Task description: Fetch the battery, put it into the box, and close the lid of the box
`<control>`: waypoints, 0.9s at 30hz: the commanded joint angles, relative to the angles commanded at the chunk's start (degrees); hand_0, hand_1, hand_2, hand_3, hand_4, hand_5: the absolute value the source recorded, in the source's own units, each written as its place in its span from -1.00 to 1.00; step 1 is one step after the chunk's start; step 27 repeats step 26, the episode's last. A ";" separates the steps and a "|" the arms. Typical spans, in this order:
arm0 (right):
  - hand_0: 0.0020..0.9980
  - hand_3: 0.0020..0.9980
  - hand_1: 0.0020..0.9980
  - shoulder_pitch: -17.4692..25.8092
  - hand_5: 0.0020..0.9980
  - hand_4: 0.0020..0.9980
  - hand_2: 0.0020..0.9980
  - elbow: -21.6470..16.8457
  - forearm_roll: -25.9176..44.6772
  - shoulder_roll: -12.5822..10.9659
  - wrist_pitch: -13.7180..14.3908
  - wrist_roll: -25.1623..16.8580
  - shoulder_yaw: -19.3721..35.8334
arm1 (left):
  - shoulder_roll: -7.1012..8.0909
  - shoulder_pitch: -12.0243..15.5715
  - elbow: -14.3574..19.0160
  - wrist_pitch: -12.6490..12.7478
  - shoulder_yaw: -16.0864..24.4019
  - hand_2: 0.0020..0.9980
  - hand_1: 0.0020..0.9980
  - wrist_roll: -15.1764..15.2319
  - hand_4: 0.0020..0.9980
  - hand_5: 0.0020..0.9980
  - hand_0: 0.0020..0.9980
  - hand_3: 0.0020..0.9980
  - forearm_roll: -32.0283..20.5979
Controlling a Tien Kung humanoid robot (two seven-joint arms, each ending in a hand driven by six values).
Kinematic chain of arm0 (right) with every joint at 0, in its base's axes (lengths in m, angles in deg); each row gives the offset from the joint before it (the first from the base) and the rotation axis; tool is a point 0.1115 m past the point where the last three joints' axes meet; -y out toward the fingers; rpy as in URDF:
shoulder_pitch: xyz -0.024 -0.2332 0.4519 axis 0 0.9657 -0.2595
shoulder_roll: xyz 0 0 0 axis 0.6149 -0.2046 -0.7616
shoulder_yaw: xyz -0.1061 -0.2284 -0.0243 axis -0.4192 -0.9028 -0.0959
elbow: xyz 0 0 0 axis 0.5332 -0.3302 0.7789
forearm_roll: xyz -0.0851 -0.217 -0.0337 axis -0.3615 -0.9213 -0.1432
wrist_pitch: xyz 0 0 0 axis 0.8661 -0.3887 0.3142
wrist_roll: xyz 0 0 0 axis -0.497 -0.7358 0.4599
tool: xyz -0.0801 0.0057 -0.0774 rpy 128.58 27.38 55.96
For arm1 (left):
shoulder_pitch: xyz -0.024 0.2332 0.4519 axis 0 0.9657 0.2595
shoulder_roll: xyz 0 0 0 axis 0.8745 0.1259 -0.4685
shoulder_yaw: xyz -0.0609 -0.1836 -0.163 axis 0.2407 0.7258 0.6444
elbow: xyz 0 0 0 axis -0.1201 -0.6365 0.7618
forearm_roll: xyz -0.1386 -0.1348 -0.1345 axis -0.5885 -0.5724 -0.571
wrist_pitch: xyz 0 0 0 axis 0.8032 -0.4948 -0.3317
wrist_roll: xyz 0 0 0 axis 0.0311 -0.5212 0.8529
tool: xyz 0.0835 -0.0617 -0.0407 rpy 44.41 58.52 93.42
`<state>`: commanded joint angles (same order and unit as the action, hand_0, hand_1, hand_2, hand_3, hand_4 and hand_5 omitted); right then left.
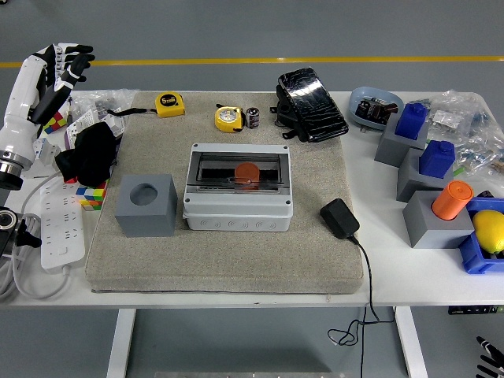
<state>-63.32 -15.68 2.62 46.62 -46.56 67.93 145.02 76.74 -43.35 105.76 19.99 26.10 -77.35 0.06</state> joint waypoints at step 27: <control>0.32 0.10 0.33 0.06 -0.08 0.92 0.32 0.04 0.01 -0.12 -0.10 -0.13 0.24 | -0.54 -0.04 -0.51 -0.50 -0.28 0.40 0.39 -0.45 1.00 1.00 0.08 0.39 0.03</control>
